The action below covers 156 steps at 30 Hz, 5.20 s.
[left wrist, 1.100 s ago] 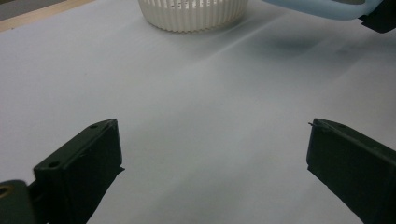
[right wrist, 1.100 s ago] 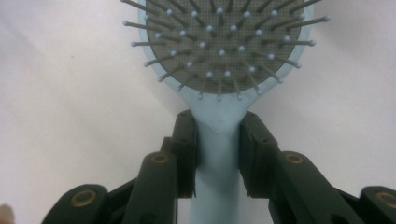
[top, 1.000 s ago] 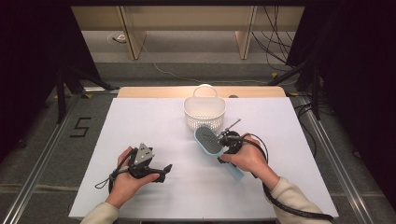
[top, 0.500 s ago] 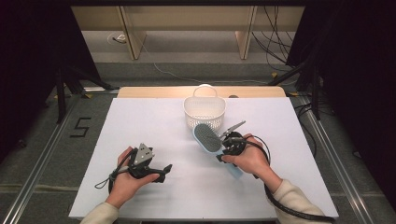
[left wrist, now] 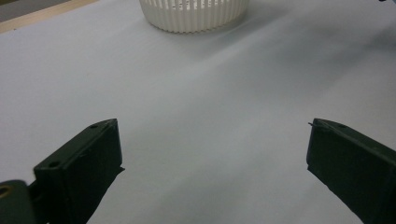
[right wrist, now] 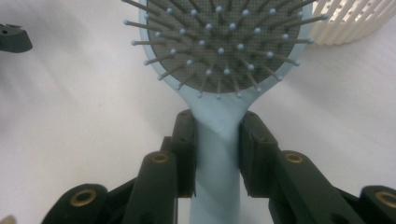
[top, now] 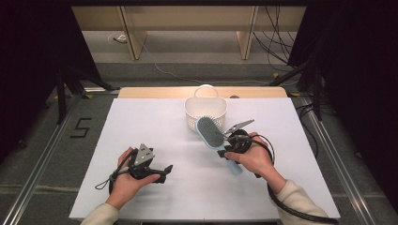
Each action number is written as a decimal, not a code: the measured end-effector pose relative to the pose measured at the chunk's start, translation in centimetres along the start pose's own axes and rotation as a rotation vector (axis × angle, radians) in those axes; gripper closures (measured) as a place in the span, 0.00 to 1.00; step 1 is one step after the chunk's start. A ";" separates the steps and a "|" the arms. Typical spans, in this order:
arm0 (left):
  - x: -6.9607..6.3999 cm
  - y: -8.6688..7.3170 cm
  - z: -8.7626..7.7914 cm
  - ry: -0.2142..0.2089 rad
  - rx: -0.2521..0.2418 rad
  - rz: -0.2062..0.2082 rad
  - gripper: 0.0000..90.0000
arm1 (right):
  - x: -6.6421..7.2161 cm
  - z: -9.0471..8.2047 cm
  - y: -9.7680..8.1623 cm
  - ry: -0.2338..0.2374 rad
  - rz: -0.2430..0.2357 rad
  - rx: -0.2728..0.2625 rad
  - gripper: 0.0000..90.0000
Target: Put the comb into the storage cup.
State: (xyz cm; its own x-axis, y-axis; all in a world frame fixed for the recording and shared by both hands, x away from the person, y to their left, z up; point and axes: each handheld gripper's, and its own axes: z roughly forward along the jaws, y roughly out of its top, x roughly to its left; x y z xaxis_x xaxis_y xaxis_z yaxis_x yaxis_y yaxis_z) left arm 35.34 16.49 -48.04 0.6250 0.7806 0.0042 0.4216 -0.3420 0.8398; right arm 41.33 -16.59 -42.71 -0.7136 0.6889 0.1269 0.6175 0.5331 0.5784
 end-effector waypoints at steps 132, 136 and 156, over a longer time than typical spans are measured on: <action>0.1 0.0 0.0 0.010 -0.011 -0.009 0.04 | -2.6 -3.9 0.4 -0.087 0.121 -0.338 0.79; 0.1 0.0 0.0 0.009 -0.010 -0.009 0.04 | -2.7 -3.9 0.4 -0.086 0.120 -0.342 0.79; 0.1 0.0 0.0 0.012 -0.010 -0.009 0.04 | -2.9 -4.3 0.5 -0.092 0.137 -0.385 0.79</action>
State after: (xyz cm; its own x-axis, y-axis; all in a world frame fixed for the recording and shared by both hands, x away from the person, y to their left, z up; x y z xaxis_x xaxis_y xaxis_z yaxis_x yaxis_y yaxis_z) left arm 35.41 16.61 -48.00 0.6134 0.7897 0.0033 0.4202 -0.3300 0.8453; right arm 42.30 -20.41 -39.30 -0.5903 0.7910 0.1610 0.5231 0.2230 0.8226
